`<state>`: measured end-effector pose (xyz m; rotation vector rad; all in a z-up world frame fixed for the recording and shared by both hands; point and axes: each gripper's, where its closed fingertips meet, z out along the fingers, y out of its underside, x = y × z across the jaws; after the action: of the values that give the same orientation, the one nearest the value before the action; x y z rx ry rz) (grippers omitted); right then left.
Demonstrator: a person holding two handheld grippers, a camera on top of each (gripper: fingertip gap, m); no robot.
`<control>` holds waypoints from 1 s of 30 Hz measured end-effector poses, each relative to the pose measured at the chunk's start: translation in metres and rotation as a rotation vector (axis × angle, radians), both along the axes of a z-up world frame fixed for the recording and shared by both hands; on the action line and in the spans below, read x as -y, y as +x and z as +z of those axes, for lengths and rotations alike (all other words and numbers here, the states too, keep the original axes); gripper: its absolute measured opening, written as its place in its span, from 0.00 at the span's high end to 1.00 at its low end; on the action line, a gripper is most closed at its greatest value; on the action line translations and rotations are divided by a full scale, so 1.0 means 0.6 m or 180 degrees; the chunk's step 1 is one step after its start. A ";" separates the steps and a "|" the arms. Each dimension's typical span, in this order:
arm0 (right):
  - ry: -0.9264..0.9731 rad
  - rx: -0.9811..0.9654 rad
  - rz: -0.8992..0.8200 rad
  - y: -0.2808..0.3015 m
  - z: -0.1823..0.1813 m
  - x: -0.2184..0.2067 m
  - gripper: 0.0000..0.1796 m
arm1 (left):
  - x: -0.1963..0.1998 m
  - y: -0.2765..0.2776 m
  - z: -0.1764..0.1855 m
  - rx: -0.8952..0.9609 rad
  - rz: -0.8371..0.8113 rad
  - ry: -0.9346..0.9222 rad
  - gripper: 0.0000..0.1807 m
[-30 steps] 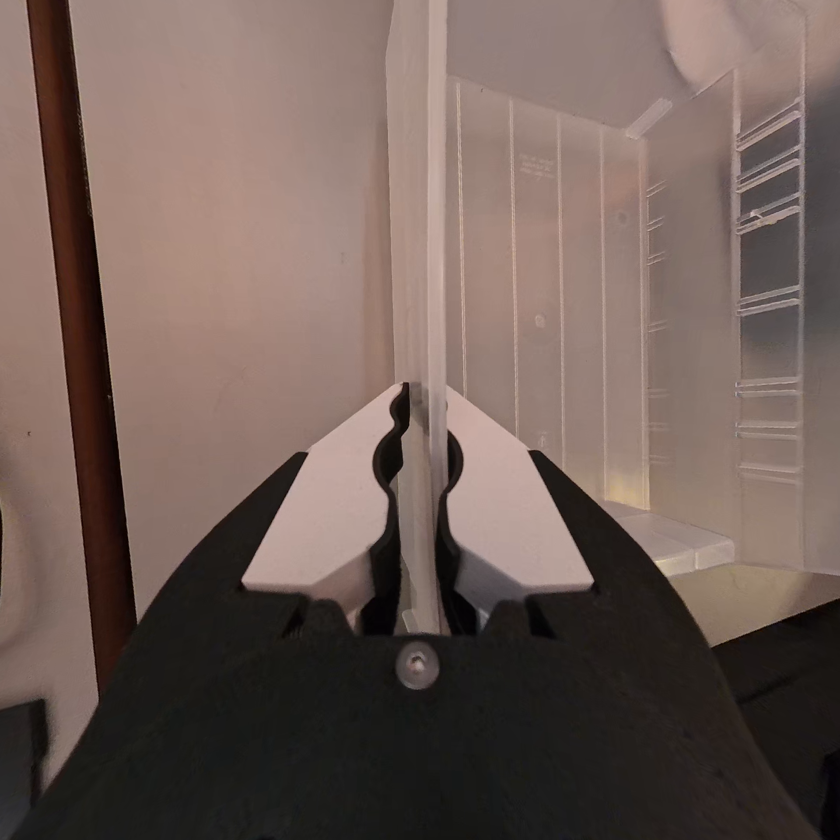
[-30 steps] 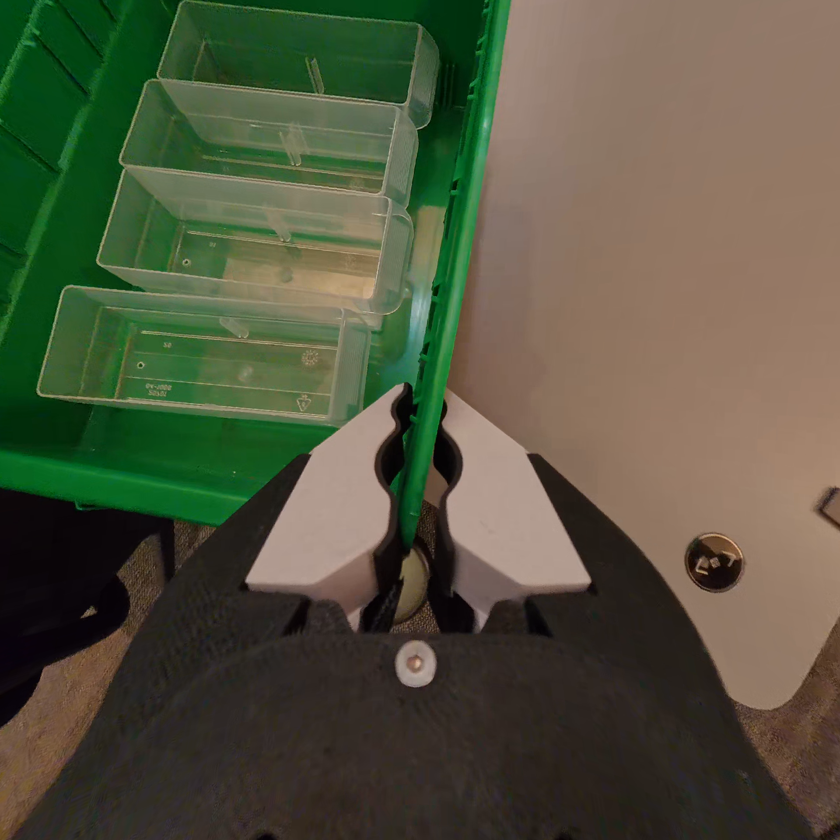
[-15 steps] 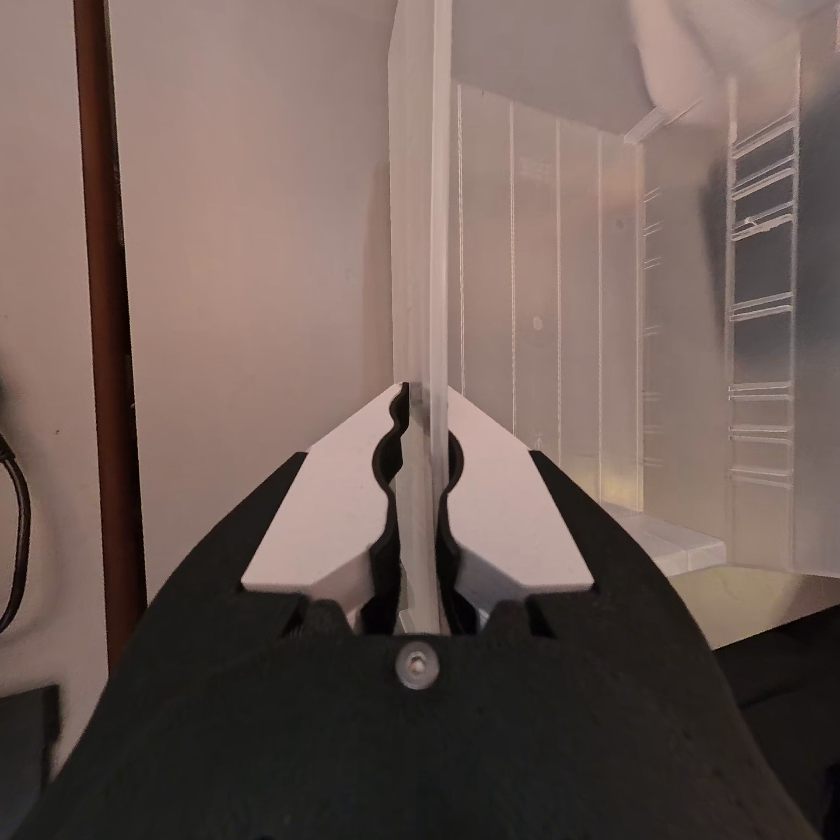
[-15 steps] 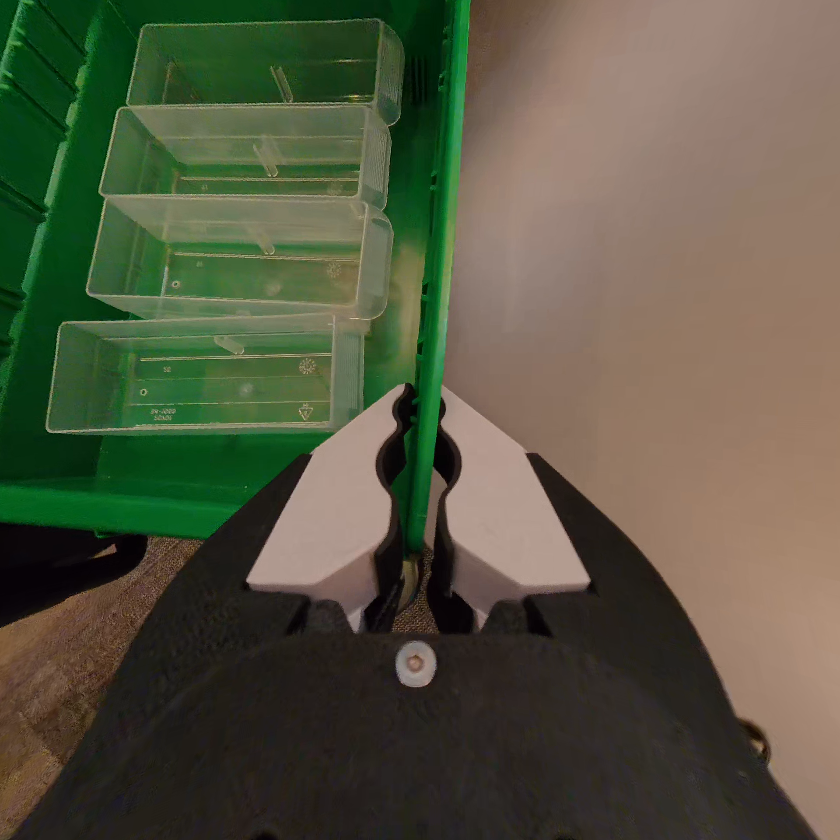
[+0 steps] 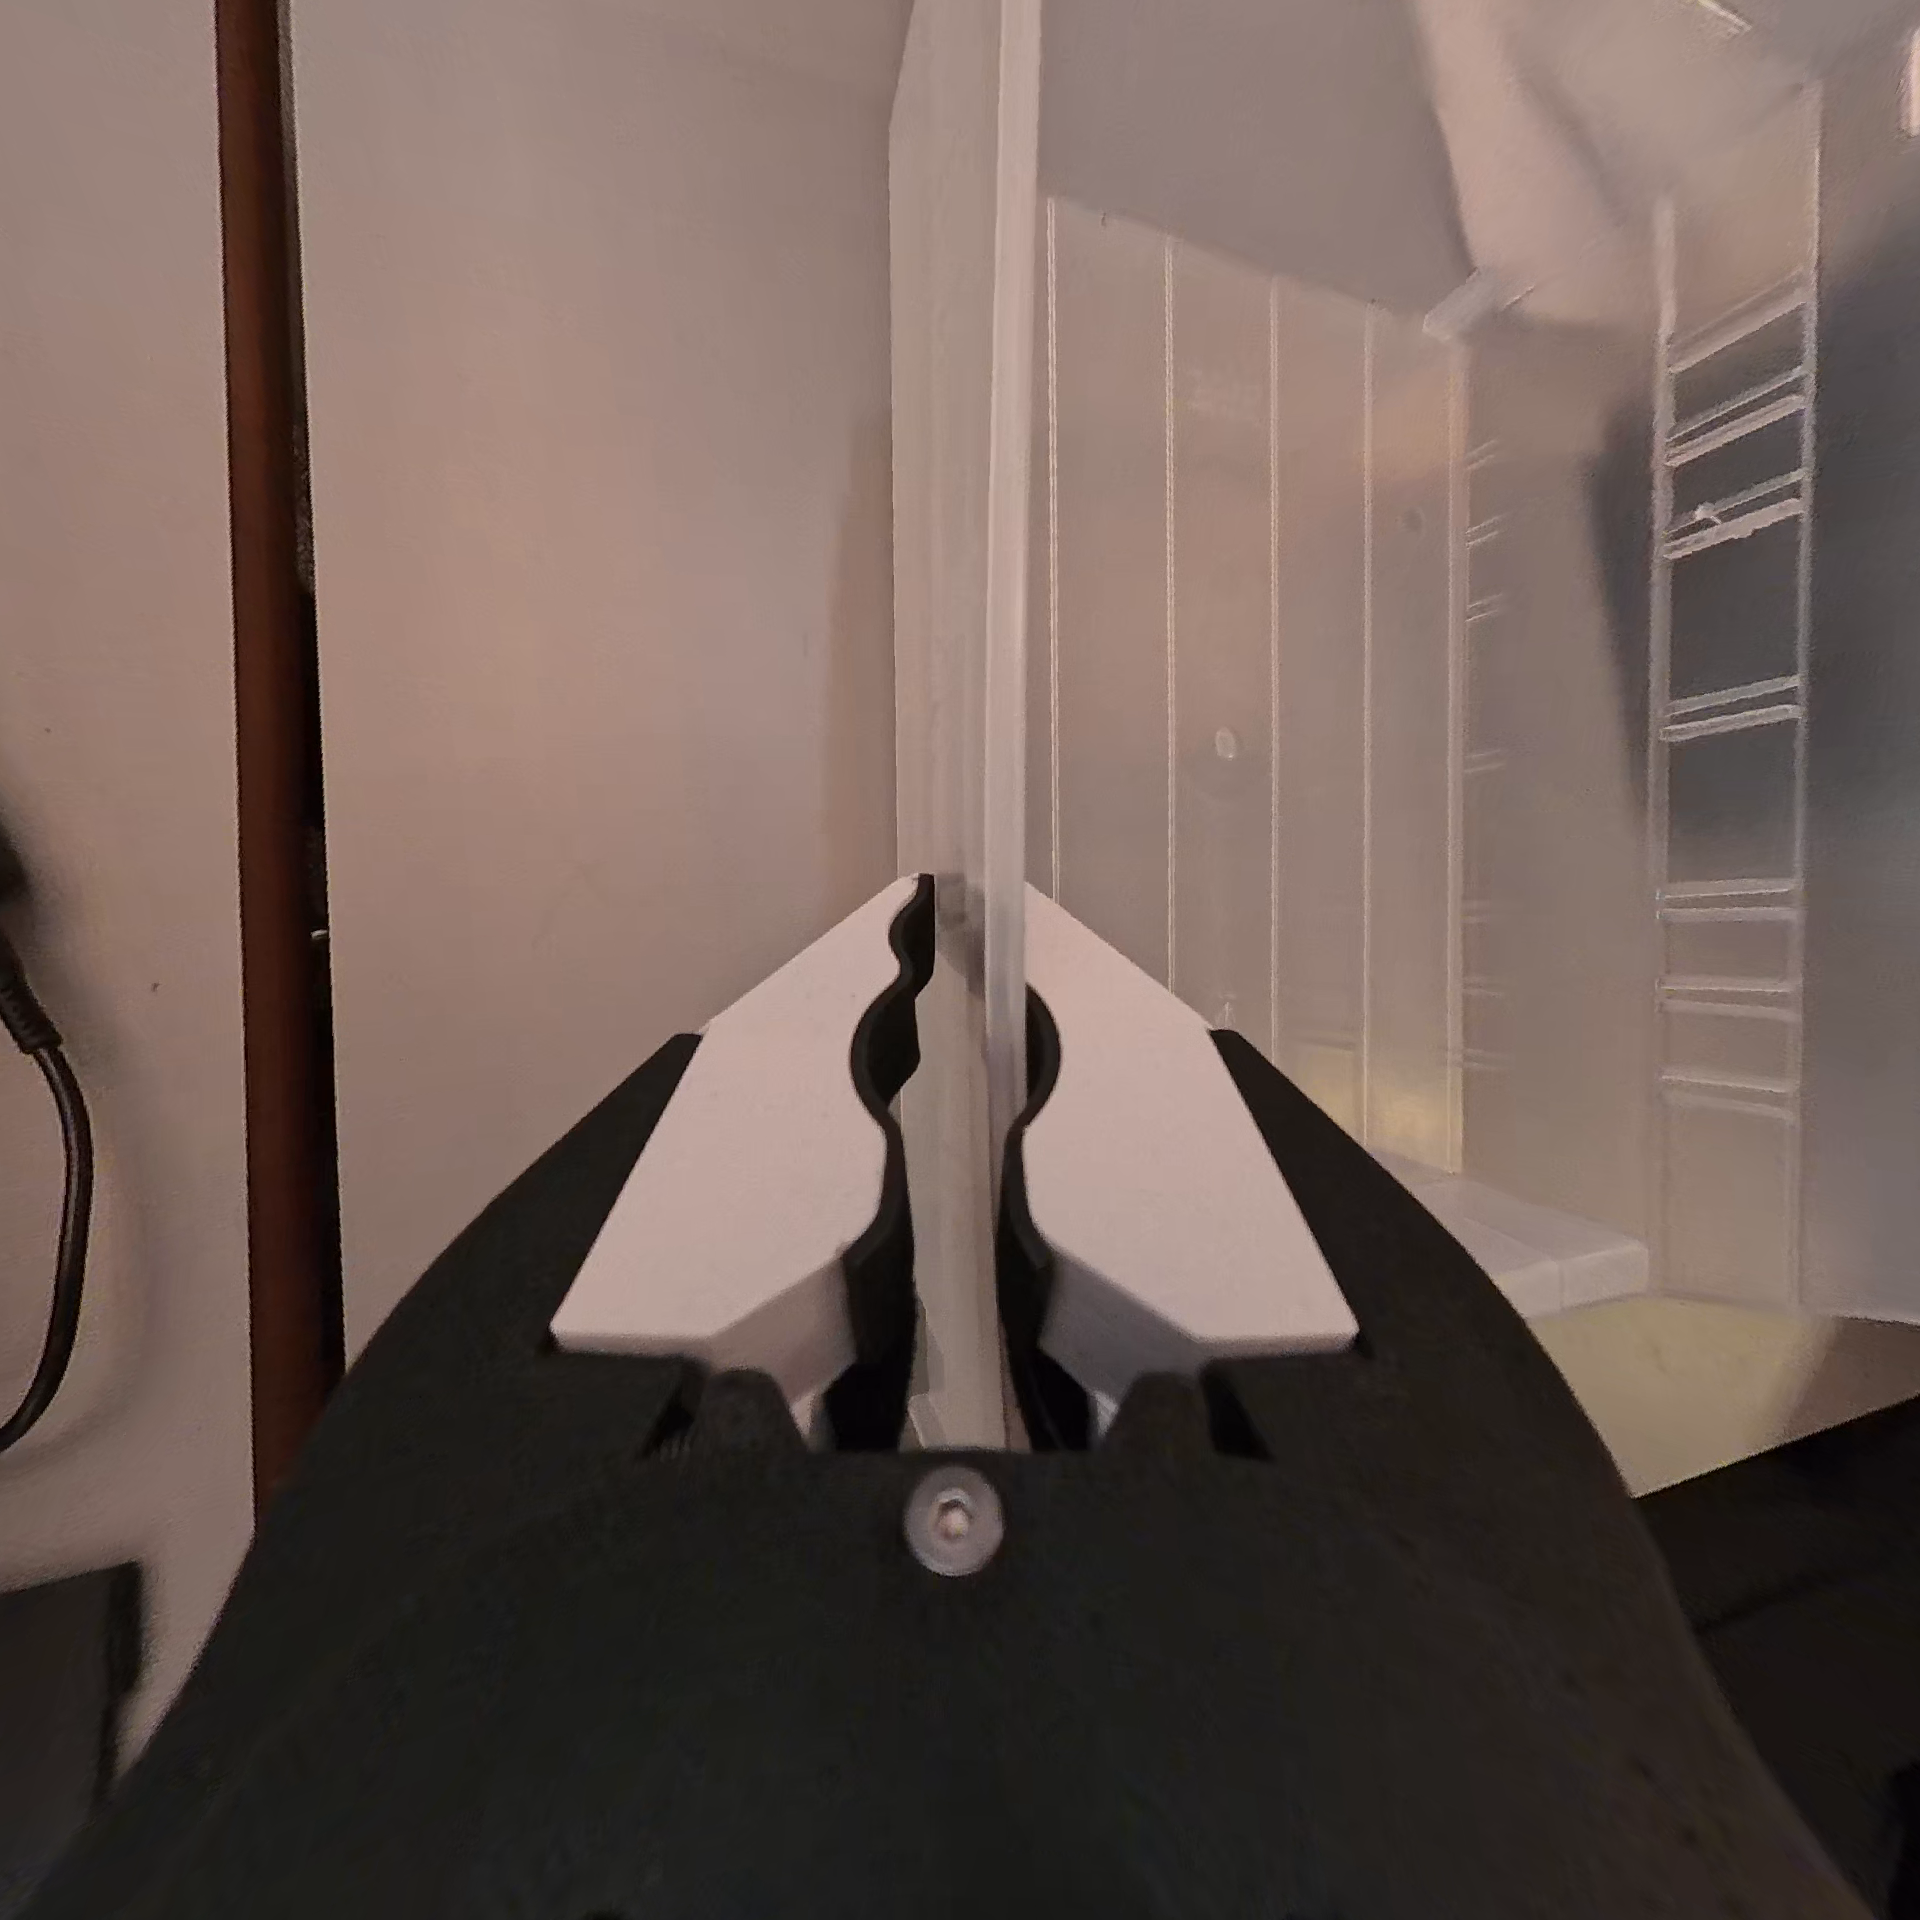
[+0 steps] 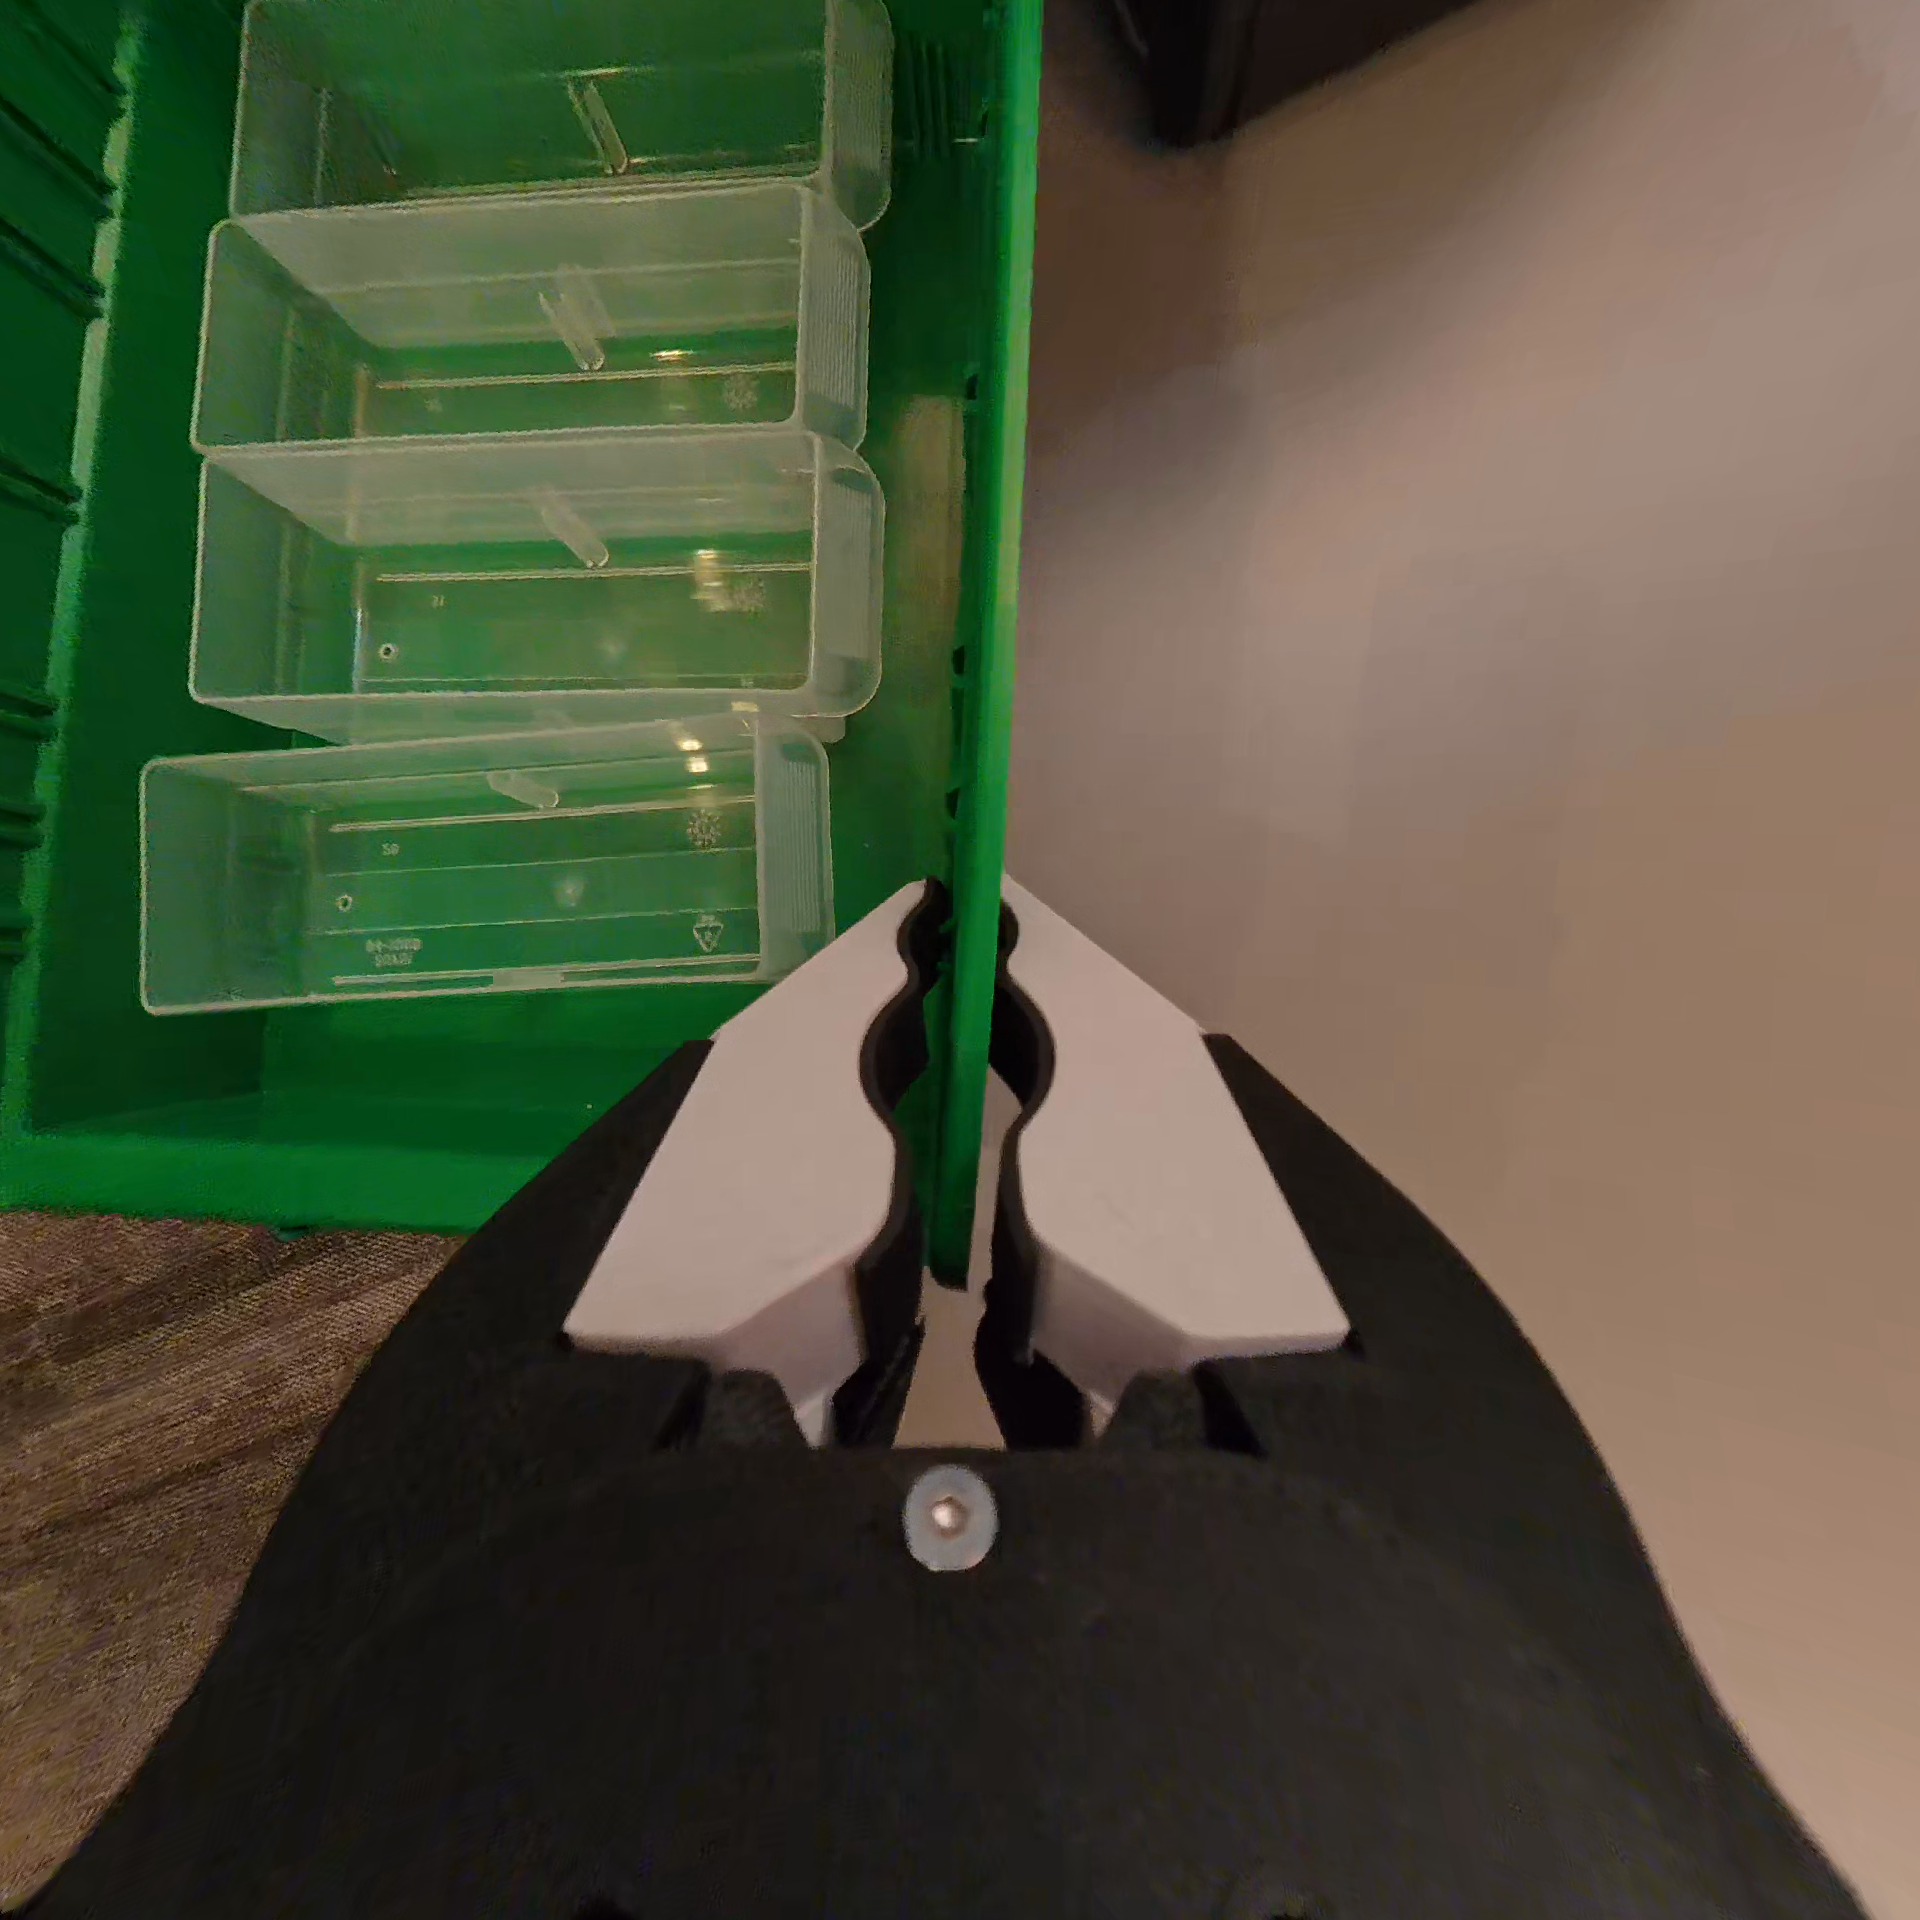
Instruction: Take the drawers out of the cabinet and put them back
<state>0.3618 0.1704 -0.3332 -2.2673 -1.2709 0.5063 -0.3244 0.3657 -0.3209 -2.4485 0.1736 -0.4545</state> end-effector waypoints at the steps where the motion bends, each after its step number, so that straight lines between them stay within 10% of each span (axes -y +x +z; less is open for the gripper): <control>1: -0.0023 -0.0028 0.0011 -0.011 -0.002 -0.006 0.99 | -0.001 0.000 0.002 0.0015 0.0010 0.0016 0.97; 30: -0.0248 -0.0287 -0.0354 -0.422 -0.012 -0.090 0.98 | 0.007 -0.076 0.102 0.0587 0.0426 0.0581 0.97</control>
<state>0.1088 0.2243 -0.3406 -2.3359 -1.0919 0.6196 -0.3698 0.3613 -0.2595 -2.2101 -0.0255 -0.5755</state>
